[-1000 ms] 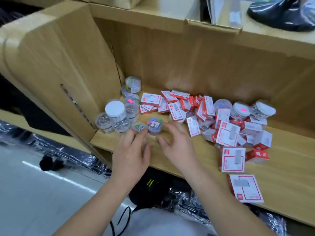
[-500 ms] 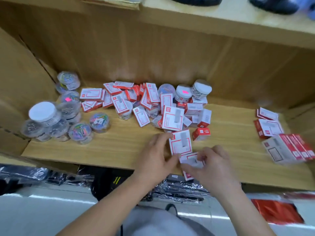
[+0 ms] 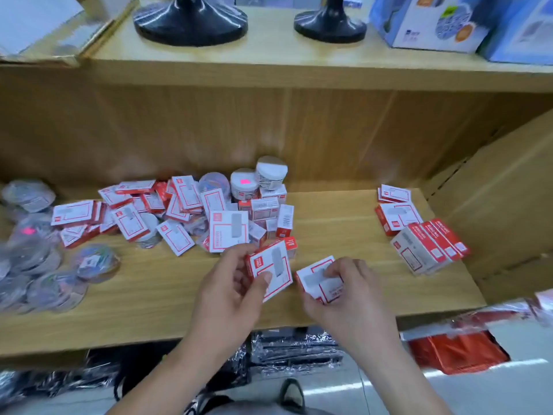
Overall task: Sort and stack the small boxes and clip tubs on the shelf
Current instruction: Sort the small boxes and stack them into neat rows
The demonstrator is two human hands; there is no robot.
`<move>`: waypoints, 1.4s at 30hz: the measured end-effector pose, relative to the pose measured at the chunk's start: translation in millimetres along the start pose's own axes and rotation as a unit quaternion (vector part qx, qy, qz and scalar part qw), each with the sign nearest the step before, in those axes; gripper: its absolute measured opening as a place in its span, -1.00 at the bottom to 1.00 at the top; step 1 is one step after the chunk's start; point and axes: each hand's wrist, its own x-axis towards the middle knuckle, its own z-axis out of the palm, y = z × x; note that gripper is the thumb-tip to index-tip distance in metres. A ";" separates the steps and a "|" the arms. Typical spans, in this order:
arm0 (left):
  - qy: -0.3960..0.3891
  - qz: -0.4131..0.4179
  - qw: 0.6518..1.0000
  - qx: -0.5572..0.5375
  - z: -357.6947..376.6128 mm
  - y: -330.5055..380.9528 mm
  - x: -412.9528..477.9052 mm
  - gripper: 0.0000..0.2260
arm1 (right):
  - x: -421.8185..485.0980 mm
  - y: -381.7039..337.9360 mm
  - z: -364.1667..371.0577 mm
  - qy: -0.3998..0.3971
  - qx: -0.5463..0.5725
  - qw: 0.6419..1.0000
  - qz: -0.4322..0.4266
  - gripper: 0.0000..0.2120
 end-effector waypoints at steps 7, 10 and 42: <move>-0.105 -0.045 0.993 -0.024 100.6 9.0 2.4 -0.68 | 34.0 74.1 -60.0 0.040 -0.020 0.998 0.044 -0.61; -0.114 -0.047 0.992 -0.024 134.4 15.6 8.3 -0.67 | 44.9 93.4 -89.7 0.065 -0.028 0.996 0.050 -0.61; -0.045 0.113 0.960 0.252 43.4 -10.4 34.4 -0.79 | 59.9 61.3 -17.1 -0.082 0.046 0.996 0.013 -0.46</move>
